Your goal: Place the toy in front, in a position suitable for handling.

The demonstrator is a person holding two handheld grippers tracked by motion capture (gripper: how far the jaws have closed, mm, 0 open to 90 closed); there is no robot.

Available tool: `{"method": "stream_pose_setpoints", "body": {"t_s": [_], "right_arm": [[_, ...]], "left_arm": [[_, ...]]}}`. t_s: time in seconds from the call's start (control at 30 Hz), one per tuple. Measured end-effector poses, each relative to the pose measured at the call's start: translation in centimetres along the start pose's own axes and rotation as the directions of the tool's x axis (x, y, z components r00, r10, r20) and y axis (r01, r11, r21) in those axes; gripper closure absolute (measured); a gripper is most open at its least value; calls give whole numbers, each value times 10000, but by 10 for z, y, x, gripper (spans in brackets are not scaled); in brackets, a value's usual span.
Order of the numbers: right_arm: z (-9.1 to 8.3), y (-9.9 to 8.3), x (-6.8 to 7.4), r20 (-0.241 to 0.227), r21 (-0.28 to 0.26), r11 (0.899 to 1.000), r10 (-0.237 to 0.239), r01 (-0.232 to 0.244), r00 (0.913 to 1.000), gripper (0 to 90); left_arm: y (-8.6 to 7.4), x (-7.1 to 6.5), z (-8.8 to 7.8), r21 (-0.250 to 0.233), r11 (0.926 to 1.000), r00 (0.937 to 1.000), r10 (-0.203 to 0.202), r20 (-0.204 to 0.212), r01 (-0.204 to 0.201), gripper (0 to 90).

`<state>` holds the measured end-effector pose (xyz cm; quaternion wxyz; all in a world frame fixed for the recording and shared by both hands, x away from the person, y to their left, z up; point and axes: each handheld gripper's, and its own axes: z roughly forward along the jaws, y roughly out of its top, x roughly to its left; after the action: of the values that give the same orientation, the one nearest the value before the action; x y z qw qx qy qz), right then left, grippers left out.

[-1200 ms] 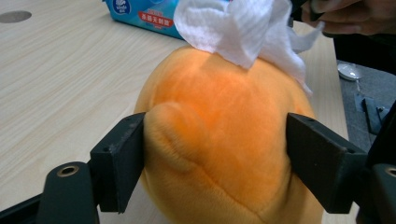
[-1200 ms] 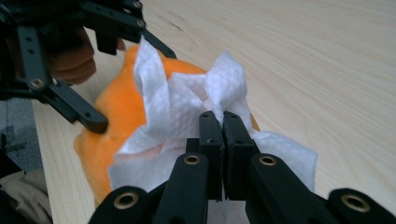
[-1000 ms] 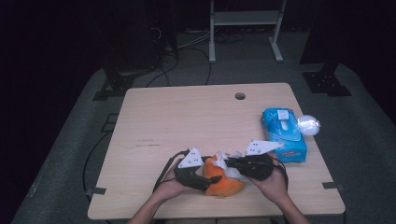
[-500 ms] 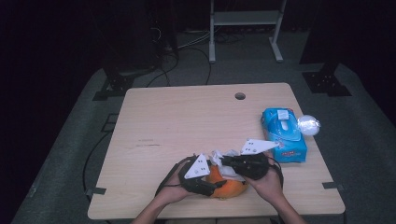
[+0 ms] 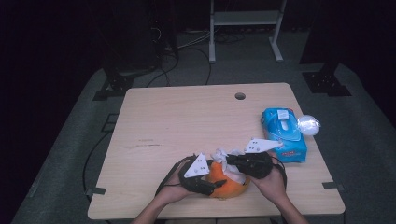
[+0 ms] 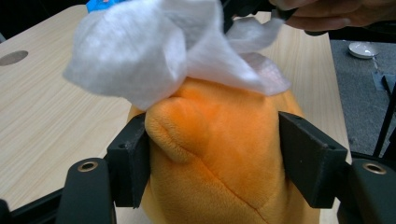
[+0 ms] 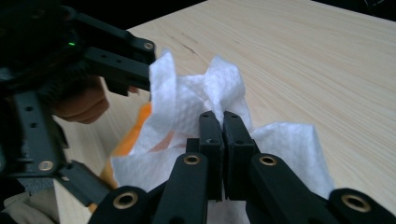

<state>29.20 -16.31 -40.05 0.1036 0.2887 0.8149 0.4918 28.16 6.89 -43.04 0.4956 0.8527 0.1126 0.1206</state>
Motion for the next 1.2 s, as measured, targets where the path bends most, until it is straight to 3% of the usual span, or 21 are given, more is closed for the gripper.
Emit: {"method": "stream_pose_setpoints", "body": {"t_s": [0.13, 0.37, 0.53, 0.6, 0.73, 0.9, 1.0, 1.07, 1.1, 1.2], "right_arm": [[1, -2, -3, 88, 86, 9999, -94, 93, 9999, 873], [-6, -14, -18, 438, 288, 9990, 323, -336, 9985, 874], [-8, -11, -7, 55, 152, 9997, 165, -166, 9998, 873], [-5, -9, 3, 4, 294, 9991, -305, 305, 9995, 873], [-3, -13, -5, 147, 357, 9993, -116, 110, 9998, 873], [-2, -16, -13, 418, 307, 9995, 69, -82, 9991, 871], [1, -17, -20, 537, 253, 9993, 250, -264, 9982, 870], [1, -17, -22, 552, 201, 9994, 279, -291, 9981, 870], [2, -17, -24, 580, 178, 9992, 342, -353, 9977, 870], [0, -15, -18, 653, 153, 9998, 139, -150, 9978, 871]], "left_arm": [[-3, 5, -2, 70, 9994, 9994, -331, 27, 331, 317], [-12, 18, -6, 125, 9940, 9941, -1087, -3, 1087, 317], [-14, 22, -5, 140, 9902, 9902, -1386, -174, 1388, 314], [-16, 24, -5, 162, 9886, 9886, -1496, -195, 1499, 310], [-15, 27, -7, -107, 9839, 9838, -1787, -118, 1786, 270], [-11, 30, -15, -815, 9833, 9865, -1637, -49, 1627, 240], [-8, 29, -22, -1361, 9828, 9908, -1308, -344, 1251, 296], [-8, 28, -21, -1296, 9859, 9927, -1121, -439, 1056, 355], [-10, 24, -15, -862, 9933, 9943, -831, -665, 773, 382], [-12, 23, -11, -545, 9953, 9928, -848, -849, 804, 422]]}}
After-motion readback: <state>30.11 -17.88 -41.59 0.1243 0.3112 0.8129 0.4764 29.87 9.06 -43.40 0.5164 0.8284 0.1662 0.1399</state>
